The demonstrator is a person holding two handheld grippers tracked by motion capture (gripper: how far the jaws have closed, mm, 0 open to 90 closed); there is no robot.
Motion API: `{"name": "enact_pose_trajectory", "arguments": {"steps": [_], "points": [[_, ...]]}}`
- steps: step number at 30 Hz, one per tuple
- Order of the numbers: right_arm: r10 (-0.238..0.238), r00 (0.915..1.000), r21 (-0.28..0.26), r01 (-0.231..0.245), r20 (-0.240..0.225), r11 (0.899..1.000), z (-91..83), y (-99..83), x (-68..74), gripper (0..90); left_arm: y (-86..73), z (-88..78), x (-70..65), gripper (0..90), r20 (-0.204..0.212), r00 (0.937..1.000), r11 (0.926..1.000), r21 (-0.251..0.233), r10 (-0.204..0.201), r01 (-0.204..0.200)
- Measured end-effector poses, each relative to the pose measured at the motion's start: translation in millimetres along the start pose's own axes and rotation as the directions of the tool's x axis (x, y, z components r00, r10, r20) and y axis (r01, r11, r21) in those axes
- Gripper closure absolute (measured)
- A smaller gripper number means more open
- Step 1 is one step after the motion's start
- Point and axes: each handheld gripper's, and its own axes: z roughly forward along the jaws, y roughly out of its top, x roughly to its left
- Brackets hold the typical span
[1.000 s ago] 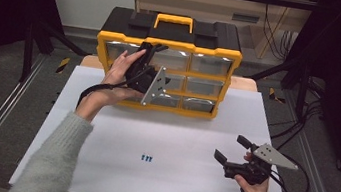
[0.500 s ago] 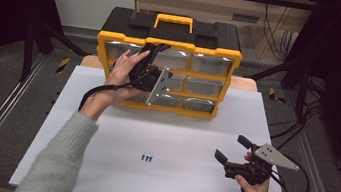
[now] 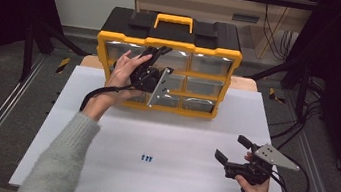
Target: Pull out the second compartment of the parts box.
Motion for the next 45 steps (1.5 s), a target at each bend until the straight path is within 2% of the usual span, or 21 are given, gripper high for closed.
{"name": "enact_pose_trajectory", "arguments": {"steps": [10, 13, 16, 19, 21, 24, 28, 30, 31, 32, 35, 37, 40, 41, 42, 45], "points": [[-0.009, 1.0000, 0.004, 0.009, 0.001, 1.000, 0.2, -0.3, -0.4, 1.1, -1.1, 3.3, -2.4, 41.8, 0.003, 0.9999, 0.9997, 0.020, 0.016, -0.016], [0.003, 1.0000, 0.001, -0.003, -0.002, 1.000, 0.0, 0.1, 0.3, 1.2, -1.2, 4.5, -2.5, 44.2, -0.005, 0.9998, 0.9996, 0.020, 0.021, -0.021], [-0.021, 0.9998, -0.005, 0.021, -0.002, 1.000, 0.0, -0.2, -1.4, 1.1, -1.3, 5.5, -3.1, 44.8, -0.009, 0.9997, 0.9995, 0.022, 0.024, -0.024], [-0.022, 0.9997, -0.003, 0.022, -0.002, 1.000, -0.3, -0.2, -1.4, 1.2, -2.5, 6.1, -3.2, 45.6, -0.010, 0.9996, 0.9991, 0.032, 0.028, -0.027], [0.005, 1.0000, 0.001, -0.005, -0.003, 1.000, -0.9, 0.5, 0.4, 1.1, -3.9, 6.6, -2.7, 46.6, -0.015, 0.9995, 0.9989, 0.037, 0.028, -0.027], [0.019, 0.9998, 0.003, -0.019, -0.002, 1.000, -0.9, 0.8, 1.6, 1.2, -4.7, 6.9, -2.3, 48.0, -0.017, 0.9994, 0.9989, 0.036, 0.030, -0.030], [0.008, 1.0000, 0.003, -0.008, 0.000, 1.000, -1.0, 0.7, 0.9, 1.1, -4.1, 7.8, -2.4, 50.3, -0.022, 0.9991, 0.9989, 0.031, 0.036, -0.035], [-0.013, 0.9999, -0.004, 0.013, 0.001, 1.000, -0.4, 0.1, -0.8, 1.2, -3.9, 8.0, -3.0, 51.6, -0.027, 0.9986, 0.9984, 0.034, 0.045, -0.044], [0.005, 1.0000, 0.001, -0.005, -0.002, 1.000, -0.9, 0.5, 0.6, 1.1, -4.1, 8.0, -3.5, 52.1, -0.028, 0.9983, 0.9980, 0.038, 0.052, -0.051], [-0.003, 1.0000, -0.001, 0.003, -0.001, 1.000, -0.3, 0.2, 0.0, 1.2, -4.0, 7.0, -2.7, 53.0, -0.029, 0.9968, 0.9958, 0.055, 0.075, -0.073], [-0.010, 0.9999, 0.000, 0.010, -0.001, 1.000, 0.1, -0.2, -0.4, 1.1, -4.3, 7.0, -3.5, 55.9, -0.044, 0.9958, 0.9955, 0.053, 0.081, -0.079], [0.010, 0.9999, 0.003, -0.010, -0.005, 1.000, -0.8, 0.4, 1.2, 1.1, -4.7, 6.9, -4.4, 57.8, -0.055, 0.9941, 0.9944, 0.055, 0.094, -0.091], [-0.012, 0.9999, -0.004, 0.012, 0.001, 1.000, -0.4, 0.1, -0.6, 1.2, -4.6, 7.0, -6.0, 60.3, -0.066, 0.9921, 0.9927, 0.063, 0.107, -0.103], [0.008, 1.0000, 0.002, -0.008, -0.004, 1.000, -1.0, 0.5, 0.9, 1.1, -4.5, 7.0, -5.9, 61.5, -0.067, 0.9918, 0.9926, 0.063, 0.108, -0.104], [0.000, 1.0000, 0.003, 0.000, -0.003, 1.000, -0.9, 0.3, 0.4, 1.1, -4.2, 6.9, -5.0, 62.2, -0.071, 0.9904, 0.9914, 0.064, 0.119, -0.114], [-0.012, 0.9999, -0.007, 0.012, -0.001, 1.000, -0.3, 0.3, -0.4, 1.1, -5.3, 7.1, -5.8, 64.4, -0.078, 0.9904, 0.9924, 0.055, 0.114, -0.110]]}}
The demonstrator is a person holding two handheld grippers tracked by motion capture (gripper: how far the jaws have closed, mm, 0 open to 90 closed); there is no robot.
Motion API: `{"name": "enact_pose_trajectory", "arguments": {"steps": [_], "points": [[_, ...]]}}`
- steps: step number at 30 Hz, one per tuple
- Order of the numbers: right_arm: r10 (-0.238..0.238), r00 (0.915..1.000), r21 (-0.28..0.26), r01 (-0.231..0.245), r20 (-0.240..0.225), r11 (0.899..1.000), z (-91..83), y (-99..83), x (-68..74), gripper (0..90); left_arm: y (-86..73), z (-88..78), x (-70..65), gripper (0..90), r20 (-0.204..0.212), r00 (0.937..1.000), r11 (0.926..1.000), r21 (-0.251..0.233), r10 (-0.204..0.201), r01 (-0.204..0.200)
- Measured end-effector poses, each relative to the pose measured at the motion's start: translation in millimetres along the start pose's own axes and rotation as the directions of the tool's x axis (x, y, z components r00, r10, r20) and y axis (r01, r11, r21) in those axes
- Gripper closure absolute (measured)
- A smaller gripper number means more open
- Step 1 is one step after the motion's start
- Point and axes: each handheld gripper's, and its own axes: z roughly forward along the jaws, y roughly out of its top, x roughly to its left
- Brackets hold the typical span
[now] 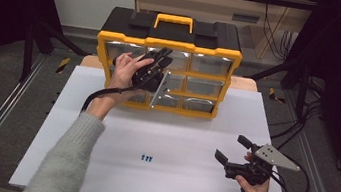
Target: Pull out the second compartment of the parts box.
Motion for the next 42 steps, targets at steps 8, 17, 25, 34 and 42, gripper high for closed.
{"name": "enact_pose_trajectory", "arguments": {"steps": [8, 17, 25, 34, 42], "points": [[0.012, 0.9999, -0.002, -0.012, -0.003, 1.000, -0.1, 0.2, 0.9, 1.2, -0.2, -0.8, 0.1, 72.4, -0.026, 0.9991, 0.9994, 0.010, 0.033, -0.032], [0.000, 1.0000, -0.003, 0.000, -0.002, 1.000, -0.6, 0.2, -0.1, 1.2, 0.2, -0.3, -1.0, 76.5, -0.043, 0.9958, 0.9967, 0.012, 0.080, -0.080], [0.010, 0.9999, -0.005, -0.010, -0.004, 1.000, -0.2, 0.4, 0.6, 1.2, 1.4, -1.0, -1.1, 77.7, -0.042, 0.9924, 0.9931, 0.022, 0.116, -0.115], [-0.002, 1.0000, -0.002, 0.002, -0.001, 1.000, 0.0, 0.1, -0.4, 1.2, 3.1, -2.5, -0.1, 78.1, -0.034, 0.9902, 0.9905, 0.032, 0.135, -0.134], [-0.003, 1.0000, 0.000, 0.003, 0.001, 1.000, 0.2, 0.0, -0.4, 1.1, 5.7, -7.0, 0.6, 78.3, -0.027, 0.9890, 0.9891, 0.028, 0.145, -0.144]]}}
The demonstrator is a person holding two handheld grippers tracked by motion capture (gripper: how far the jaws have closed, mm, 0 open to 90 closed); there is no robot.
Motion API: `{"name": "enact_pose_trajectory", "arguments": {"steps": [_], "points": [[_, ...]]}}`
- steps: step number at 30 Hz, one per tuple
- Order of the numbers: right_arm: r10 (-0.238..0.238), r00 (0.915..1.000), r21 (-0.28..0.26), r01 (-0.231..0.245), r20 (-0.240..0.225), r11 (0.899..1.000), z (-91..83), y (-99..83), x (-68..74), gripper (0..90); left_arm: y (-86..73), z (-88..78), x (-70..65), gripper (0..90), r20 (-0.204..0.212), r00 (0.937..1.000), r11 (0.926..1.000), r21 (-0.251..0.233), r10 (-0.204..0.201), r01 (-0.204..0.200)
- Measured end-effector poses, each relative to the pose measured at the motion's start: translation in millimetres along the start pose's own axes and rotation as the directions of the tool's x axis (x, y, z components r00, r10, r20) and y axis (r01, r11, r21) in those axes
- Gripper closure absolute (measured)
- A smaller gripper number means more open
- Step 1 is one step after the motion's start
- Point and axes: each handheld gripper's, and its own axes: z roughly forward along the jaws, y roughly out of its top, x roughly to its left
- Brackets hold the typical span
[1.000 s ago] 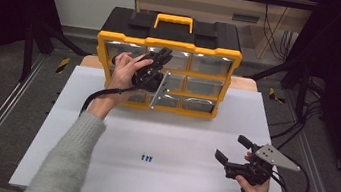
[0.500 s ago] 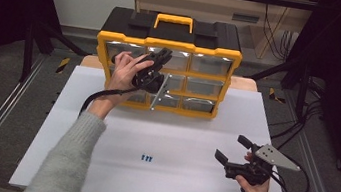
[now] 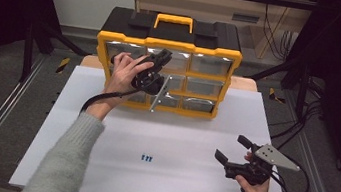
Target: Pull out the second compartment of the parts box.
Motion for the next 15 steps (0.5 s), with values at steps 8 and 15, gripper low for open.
{"name": "enact_pose_trajectory", "arguments": {"steps": [8, 15], "points": [[0.026, 0.9997, 0.011, -0.026, -0.004, 1.000, -0.7, 0.2, 2.1, 1.1, 1.7, -3.9, 0.6, 78.4, 0.006, 1.0000, 1.0000, 0.000, 0.004, -0.004], [0.004, 1.0000, 0.011, -0.004, -0.002, 1.000, 0.2, -0.6, 0.8, 1.1, 3.7, -7.4, 1.1, 78.5, 0.007, 0.9999, 1.0000, 0.002, 0.008, -0.008]]}}
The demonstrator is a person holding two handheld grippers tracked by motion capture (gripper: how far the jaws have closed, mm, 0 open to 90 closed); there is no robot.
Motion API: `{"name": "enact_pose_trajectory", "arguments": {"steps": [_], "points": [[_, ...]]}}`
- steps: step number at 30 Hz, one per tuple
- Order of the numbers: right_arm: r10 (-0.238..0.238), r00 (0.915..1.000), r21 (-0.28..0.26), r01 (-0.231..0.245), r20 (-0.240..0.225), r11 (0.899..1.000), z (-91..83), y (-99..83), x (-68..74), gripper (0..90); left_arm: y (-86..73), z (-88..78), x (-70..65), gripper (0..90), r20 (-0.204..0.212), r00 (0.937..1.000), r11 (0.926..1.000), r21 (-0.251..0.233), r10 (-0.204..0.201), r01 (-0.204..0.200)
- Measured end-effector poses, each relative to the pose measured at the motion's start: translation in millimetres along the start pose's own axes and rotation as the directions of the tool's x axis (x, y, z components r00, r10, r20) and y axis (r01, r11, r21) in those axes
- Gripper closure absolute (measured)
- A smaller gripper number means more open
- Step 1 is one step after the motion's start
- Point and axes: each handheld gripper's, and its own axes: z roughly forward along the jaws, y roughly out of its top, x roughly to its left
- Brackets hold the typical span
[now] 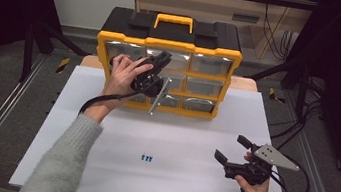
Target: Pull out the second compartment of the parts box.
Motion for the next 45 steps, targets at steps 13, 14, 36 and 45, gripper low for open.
{"name": "enact_pose_trajectory", "arguments": {"steps": [13, 14, 36, 45], "points": [[0.004, 1.0000, -0.002, -0.004, 0.000, 1.000, -0.2, 0.1, 0.3, 1.1, 3.9, -7.6, 0.9, 78.5, 0.003, 1.0000, 1.0000, 0.001, 0.006, -0.006], [0.004, 1.0000, -0.003, -0.004, 0.000, 1.000, -0.2, 0.1, 0.3, 1.1, 4.3, -8.6, 0.9, 78.5, 0.002, 1.0000, 1.0000, 0.000, 0.007, -0.007], [-0.004, 1.0000, 0.000, 0.004, -0.001, 1.000, 0.2, -0.1, 0.0, 1.2, 10.6, -26.0, 1.2, 78.4, 0.002, 1.0000, 0.9999, -0.012, 0.004, -0.004], [-0.007, 1.0000, -0.004, 0.007, -0.002, 1.000, 0.1, -0.1, -0.1, 1.1, 13.2, -33.5, 1.6, 78.4, 0.003, 1.0000, 0.9998, -0.020, 0.004, -0.004]]}}
